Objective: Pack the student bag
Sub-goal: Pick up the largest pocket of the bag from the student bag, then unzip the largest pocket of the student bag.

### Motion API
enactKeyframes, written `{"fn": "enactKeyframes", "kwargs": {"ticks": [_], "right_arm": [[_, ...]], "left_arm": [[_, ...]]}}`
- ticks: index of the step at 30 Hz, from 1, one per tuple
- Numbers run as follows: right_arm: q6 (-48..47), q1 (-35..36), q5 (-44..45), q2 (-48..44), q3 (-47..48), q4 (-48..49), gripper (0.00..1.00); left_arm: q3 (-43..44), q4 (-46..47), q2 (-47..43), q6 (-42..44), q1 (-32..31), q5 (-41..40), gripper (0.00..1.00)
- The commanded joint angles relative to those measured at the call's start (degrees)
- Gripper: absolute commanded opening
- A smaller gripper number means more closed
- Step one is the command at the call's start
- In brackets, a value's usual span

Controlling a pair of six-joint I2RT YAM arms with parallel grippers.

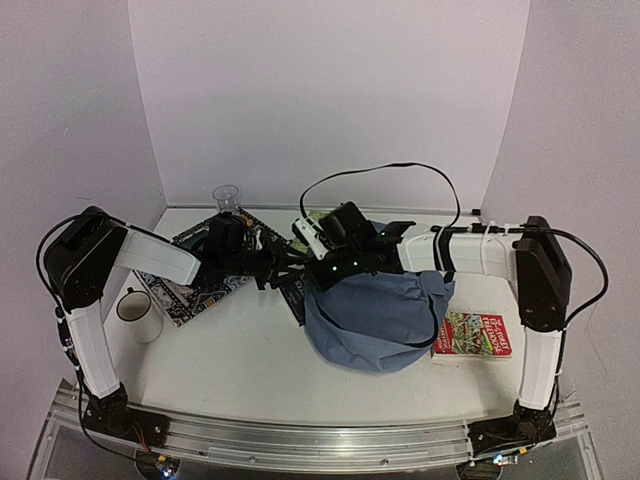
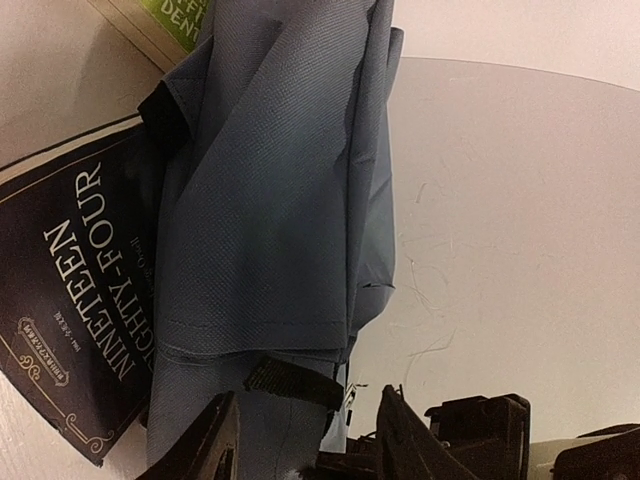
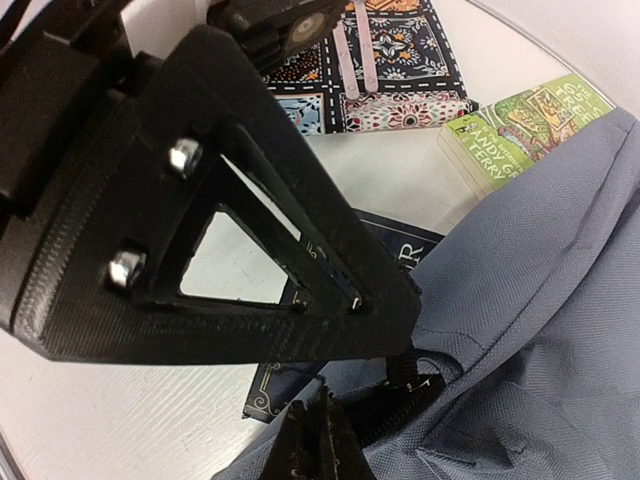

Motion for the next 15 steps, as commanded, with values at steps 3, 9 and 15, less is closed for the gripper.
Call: {"fn": "enactKeyframes", "kwargs": {"ticks": [3, 9, 15], "right_arm": [[4.0, 0.2, -3.8, -5.7, -1.0, 0.2, 0.0], [6.6, 0.3, -5.6, -8.1, -5.7, 4.4, 0.0], [7.4, 0.3, -7.3, -8.8, -8.1, 6.1, 0.0]], "left_arm": [[2.4, 1.5, 1.0, 1.3, -0.6, 1.9, 0.49], [4.7, 1.3, 3.5, 1.2, -1.4, 3.6, 0.48], [7.0, 1.2, 5.2, 1.3, -2.0, 4.3, 0.44]]}}
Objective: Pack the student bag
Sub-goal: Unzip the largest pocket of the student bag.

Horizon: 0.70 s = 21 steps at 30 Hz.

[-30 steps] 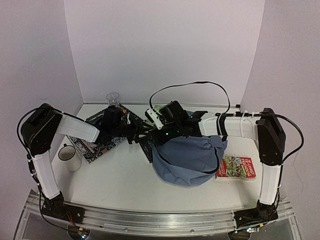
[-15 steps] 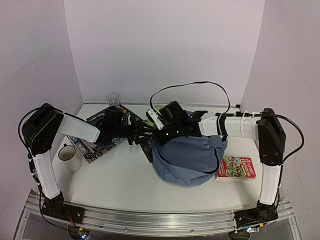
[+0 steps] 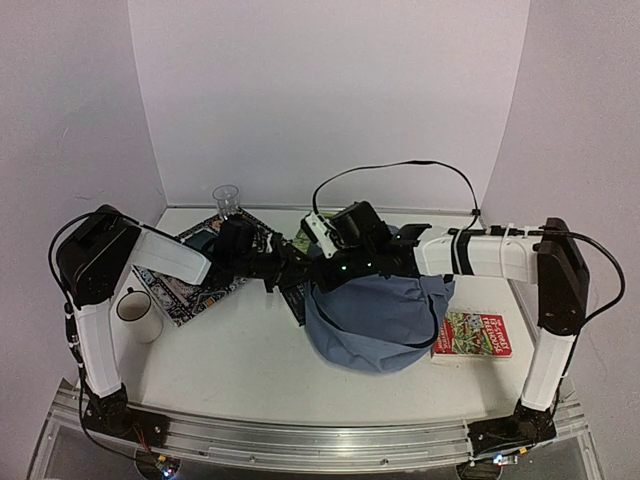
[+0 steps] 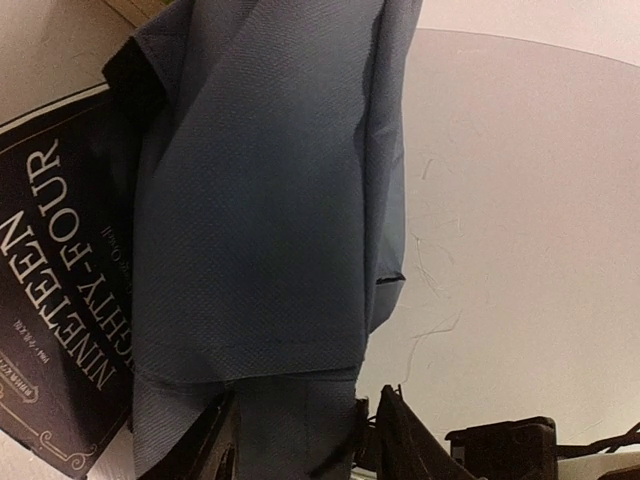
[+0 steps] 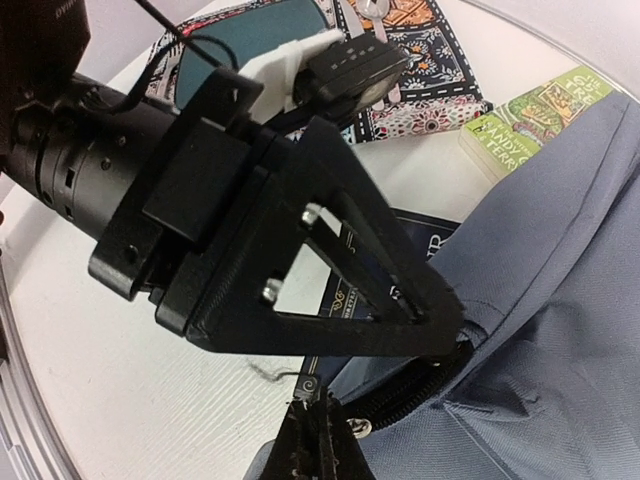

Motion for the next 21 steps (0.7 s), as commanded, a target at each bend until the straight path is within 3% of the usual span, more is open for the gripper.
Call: {"fn": "enactKeyframes", "kwargs": {"ticks": [1, 5, 11, 21], "right_arm": [[1.5, 0.3, -3.2, -3.1, -1.6, 1.9, 0.0], [1.2, 0.2, -4.9, -3.8, -2.6, 2.8, 0.0], [0.8, 0.2, -6.2, -6.1, -4.2, 3.2, 0.0], [0.7, 0.3, -11.5, -14.9, -12.6, 1.3, 0.0]], "left_arm": [[4.0, 1.6, 1.5, 1.0, -0.5, 1.8, 0.43], [5.7, 1.5, 2.5, 1.3, -0.6, 2.4, 0.35], [6.6, 1.5, 3.9, 1.6, -0.7, 2.3, 0.03], [11.6, 1.1, 7.1, 3.1, 1.7, 0.8, 0.0]]}}
